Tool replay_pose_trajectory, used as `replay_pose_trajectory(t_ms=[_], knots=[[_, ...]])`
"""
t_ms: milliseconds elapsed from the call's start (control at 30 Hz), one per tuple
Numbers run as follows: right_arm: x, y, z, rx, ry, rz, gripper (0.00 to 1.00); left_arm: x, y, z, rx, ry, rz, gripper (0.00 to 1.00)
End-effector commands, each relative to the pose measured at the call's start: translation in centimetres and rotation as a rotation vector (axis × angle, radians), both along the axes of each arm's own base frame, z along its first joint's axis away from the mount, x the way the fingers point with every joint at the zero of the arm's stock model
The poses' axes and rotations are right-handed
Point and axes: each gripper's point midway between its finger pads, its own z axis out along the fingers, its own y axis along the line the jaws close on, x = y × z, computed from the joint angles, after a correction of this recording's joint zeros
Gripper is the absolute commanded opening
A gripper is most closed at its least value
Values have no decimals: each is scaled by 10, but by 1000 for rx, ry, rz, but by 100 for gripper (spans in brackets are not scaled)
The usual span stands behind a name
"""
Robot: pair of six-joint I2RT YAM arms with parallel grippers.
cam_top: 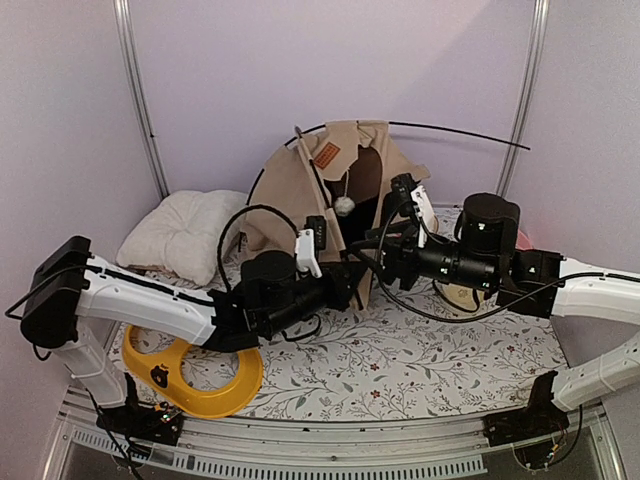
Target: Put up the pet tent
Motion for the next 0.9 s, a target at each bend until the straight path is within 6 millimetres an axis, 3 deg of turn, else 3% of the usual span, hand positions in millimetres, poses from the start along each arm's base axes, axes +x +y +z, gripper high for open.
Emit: replay_pose_trajectory(t_ms=[0,200,300,433,633,733,867], knots=[[14,-32,49,56,-130,-104,57,-18,16,6,142,-94,-143,0],[37,-68,70,-11,-167,-232,69,-27,51,12,255,-163,-322,0],[52,-93,82,-61,-181,-312,71,-22,74,3,371,-163,-358,0],[69,-132,93,-109,-174,-400,73,-9,110,17,434,-205,-361,0],[95,-189,63,-231,-81,-475,76,3,160,49,448,-271,-340,0],[98,-202,45,-251,-10,-464,76,6,177,58,462,-291,-323,0],[92,-203,20,-273,46,-433,77,11,193,68,487,-309,-302,0]])
